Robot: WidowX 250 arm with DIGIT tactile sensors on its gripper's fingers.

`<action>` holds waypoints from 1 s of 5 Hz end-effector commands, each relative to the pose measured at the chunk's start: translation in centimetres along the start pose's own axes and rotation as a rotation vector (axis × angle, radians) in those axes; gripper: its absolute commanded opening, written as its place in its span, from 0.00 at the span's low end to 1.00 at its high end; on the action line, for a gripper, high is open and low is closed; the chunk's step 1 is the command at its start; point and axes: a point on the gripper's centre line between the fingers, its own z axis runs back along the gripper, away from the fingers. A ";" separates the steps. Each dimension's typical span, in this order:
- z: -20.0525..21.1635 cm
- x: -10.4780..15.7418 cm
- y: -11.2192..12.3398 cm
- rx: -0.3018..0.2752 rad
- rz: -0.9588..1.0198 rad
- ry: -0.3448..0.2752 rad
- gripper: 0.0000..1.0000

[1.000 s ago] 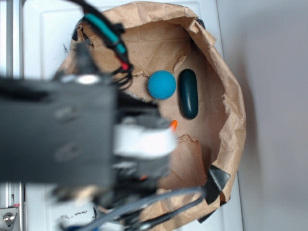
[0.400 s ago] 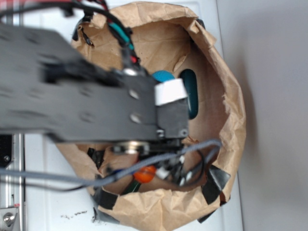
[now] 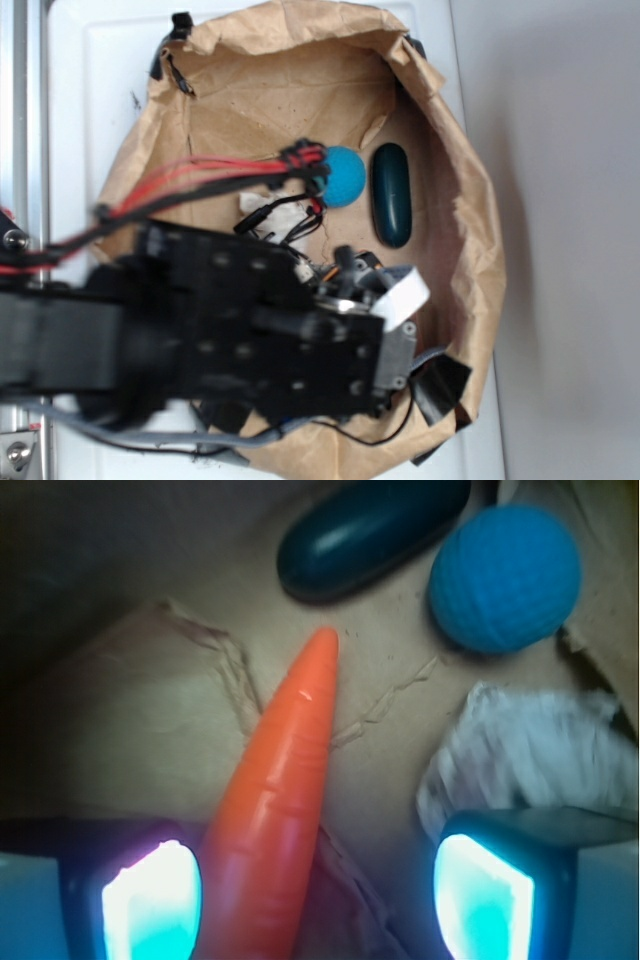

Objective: Grab the carrot.

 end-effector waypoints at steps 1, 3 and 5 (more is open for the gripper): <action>1.7 0.4 -2.0 -0.149 -0.023 0.058 1.00; -0.1 2.0 -1.5 -0.111 0.049 0.030 0.00; -0.3 2.3 -1.5 -0.094 0.030 0.013 1.00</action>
